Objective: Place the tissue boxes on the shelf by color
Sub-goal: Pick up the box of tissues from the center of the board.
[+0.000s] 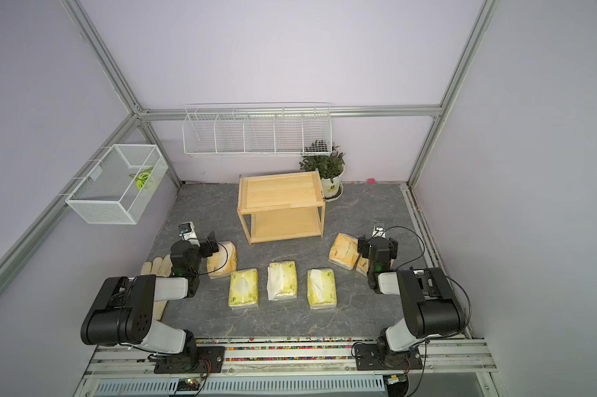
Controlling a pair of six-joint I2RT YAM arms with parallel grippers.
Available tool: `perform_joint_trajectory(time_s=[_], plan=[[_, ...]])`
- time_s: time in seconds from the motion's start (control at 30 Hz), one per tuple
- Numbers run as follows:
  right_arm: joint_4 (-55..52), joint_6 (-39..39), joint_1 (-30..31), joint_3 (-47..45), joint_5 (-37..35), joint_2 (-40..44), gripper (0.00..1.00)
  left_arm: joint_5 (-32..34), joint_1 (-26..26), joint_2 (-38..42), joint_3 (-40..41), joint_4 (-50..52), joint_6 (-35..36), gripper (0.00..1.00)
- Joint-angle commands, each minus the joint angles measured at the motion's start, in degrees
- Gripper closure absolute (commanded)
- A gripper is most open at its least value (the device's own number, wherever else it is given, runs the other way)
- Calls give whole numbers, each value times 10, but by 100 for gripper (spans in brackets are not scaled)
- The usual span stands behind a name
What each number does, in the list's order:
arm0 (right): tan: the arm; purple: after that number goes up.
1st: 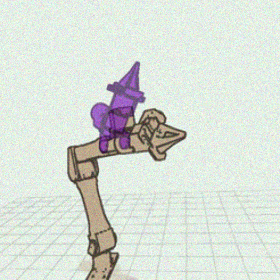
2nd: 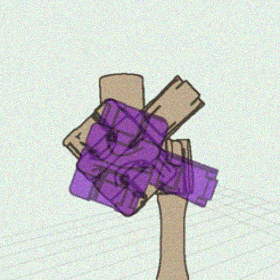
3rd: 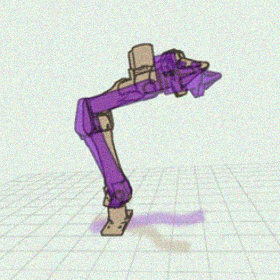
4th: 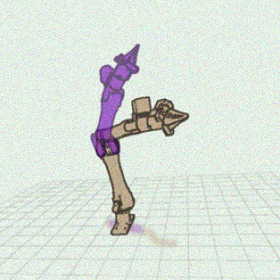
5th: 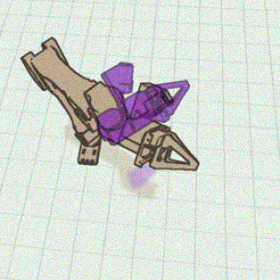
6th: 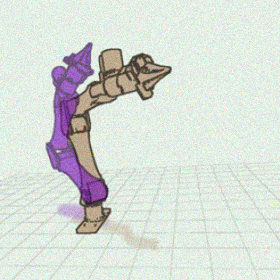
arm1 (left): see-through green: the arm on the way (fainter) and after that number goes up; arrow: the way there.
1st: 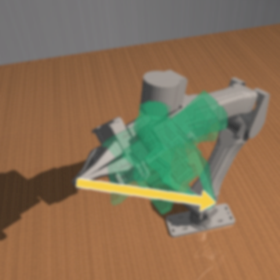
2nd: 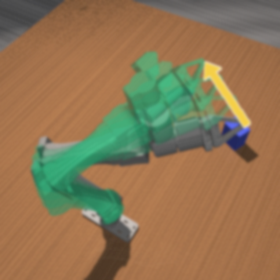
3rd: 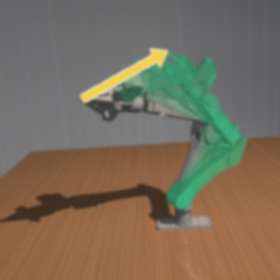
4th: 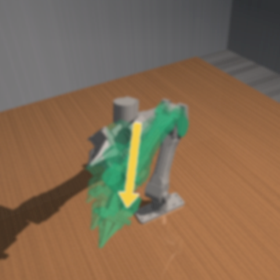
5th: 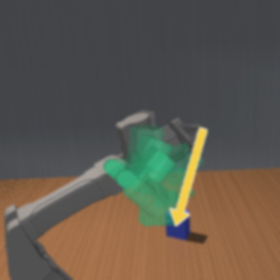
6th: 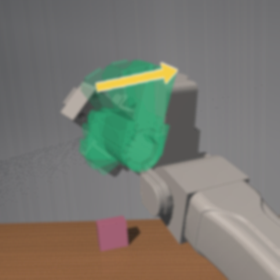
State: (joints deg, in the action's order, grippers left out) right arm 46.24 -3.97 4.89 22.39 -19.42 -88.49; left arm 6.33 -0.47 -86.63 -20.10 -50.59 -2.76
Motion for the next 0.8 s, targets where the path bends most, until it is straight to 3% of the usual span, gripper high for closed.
perform_joint_trajectory(time_s=[0.0,0.57,0.77], plan=[[14,3,-2,4,2,9,1,-4,2,1,-12,-3,-4,0],[33,-1,-3,0,-15,15,1,4,1,12,-19,5,0,0],[-251,-54,-4,103,-81,134,1,31,1,108,-64,157,-20,0]])
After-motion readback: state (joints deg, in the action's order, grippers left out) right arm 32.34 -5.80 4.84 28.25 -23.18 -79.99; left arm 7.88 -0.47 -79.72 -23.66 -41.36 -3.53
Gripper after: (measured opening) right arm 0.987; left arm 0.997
